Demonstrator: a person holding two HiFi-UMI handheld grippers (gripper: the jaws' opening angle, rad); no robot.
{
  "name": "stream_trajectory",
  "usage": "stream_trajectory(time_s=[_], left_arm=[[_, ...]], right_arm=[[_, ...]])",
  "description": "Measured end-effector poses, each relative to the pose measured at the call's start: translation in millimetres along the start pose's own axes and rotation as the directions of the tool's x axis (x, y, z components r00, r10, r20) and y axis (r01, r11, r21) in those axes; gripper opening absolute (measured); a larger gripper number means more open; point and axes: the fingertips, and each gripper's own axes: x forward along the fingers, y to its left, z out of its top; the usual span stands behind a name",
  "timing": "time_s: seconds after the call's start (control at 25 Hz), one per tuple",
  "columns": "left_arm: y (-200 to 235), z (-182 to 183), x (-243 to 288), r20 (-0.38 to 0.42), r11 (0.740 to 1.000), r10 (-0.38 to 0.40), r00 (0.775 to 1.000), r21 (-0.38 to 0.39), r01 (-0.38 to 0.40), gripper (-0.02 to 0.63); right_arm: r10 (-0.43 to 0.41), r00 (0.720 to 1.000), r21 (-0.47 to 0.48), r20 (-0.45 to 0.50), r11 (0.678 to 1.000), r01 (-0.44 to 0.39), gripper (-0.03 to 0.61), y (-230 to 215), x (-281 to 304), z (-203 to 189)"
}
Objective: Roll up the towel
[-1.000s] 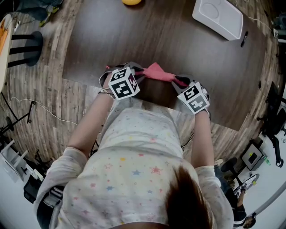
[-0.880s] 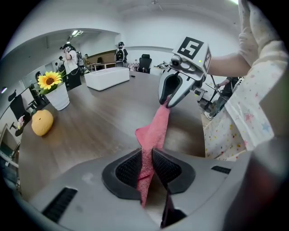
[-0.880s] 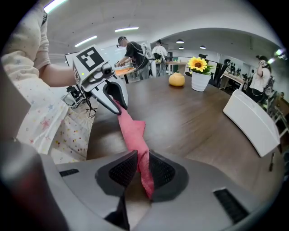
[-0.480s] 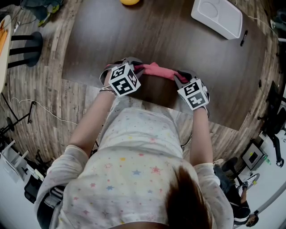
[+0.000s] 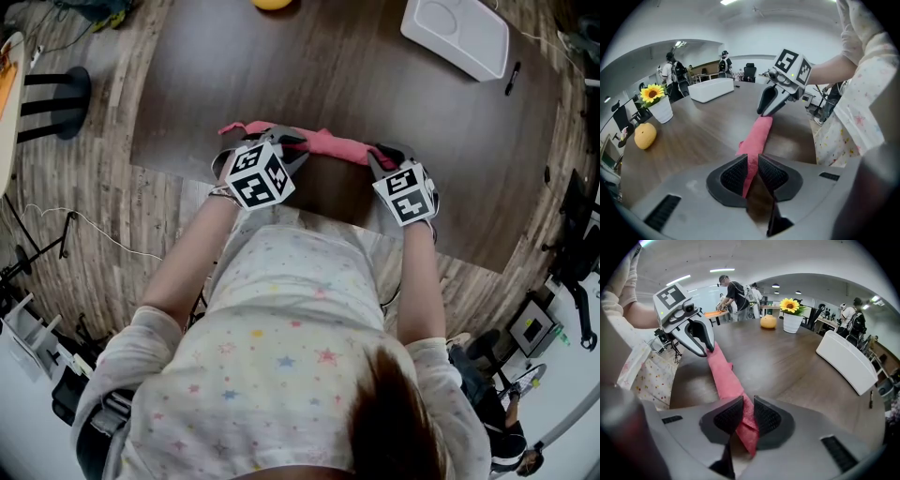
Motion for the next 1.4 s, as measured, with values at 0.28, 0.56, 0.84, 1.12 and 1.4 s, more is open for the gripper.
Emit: stream_trajectory(time_s=[0.28,0.56,0.84,1.12,1.4], left_arm=[[4,-5,16,-0.033,1.0,0.001,0.999,-0.003,-0.001,0.072],[10,-3,17,-0.028,1.0,0.018,0.999,-0.005,-0.018,0.072],[20,-2,19,-0.015,0.998,0.052,0.999,-0.032,-0.053,0.072],[30,0,22,-0.01,0.996,0.082,0.997,-0.046,-0.082,0.072],[30,-4,27,0.025,0.99,0.072,0.997,-0.122,-0.069,0.071]], right_arm=[[-0.012,0.996,-0.023,0.087,1.0,0.014,0.073,-1,-15,23],[0.117,0.986,-0.095,0.116,0.99,-0.106,0.058,40,-12,36],[0.074,0.994,-0.092,0.075,0.994,-0.067,0.061,35,9,24],[0.042,0.996,-0.03,0.082,0.999,-0.039,0.061,22,13,27],[0.056,0.991,0.042,0.124,0.997,-0.062,0.061,22,18,21]])
